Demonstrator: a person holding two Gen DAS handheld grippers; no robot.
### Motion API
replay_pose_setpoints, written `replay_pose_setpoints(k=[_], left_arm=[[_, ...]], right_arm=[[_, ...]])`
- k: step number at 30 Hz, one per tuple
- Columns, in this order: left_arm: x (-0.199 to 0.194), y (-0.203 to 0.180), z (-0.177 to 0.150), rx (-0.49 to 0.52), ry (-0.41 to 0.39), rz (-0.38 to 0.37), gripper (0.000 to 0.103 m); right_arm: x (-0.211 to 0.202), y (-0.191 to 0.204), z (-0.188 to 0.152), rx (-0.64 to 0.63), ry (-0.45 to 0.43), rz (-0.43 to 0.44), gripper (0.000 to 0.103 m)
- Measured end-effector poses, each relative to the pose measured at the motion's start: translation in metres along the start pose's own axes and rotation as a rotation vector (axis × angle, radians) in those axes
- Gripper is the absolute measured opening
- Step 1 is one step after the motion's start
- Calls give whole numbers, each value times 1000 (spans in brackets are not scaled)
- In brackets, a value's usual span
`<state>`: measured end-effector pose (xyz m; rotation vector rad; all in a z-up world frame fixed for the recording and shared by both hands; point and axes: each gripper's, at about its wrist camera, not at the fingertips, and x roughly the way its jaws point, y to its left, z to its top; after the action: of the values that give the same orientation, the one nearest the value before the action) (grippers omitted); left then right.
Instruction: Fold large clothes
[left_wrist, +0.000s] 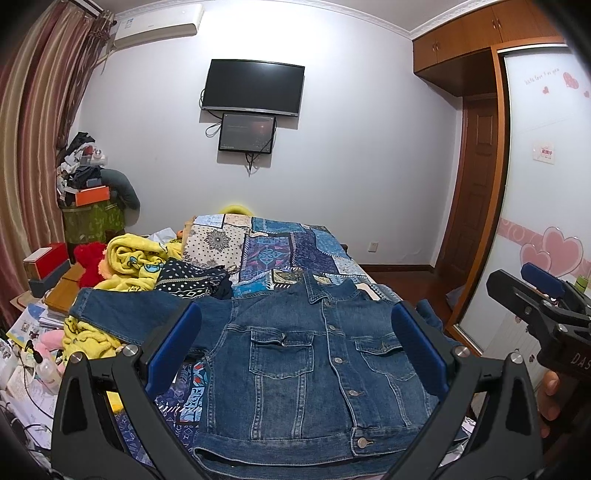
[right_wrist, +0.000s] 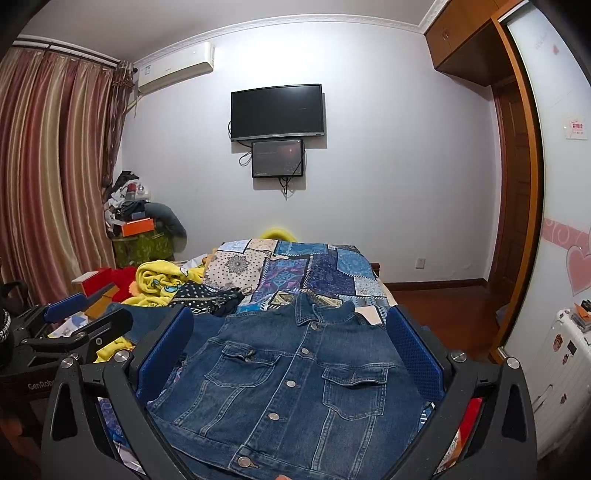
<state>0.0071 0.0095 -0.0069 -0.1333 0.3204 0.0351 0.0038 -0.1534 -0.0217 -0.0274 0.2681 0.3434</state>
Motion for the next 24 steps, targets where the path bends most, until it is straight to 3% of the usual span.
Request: replay_pose_setpoints(k=[24], left_arm=[[0,1,0,-4,3,-9,103]], right_arm=[[2,-2,-1,14,11,1,103]])
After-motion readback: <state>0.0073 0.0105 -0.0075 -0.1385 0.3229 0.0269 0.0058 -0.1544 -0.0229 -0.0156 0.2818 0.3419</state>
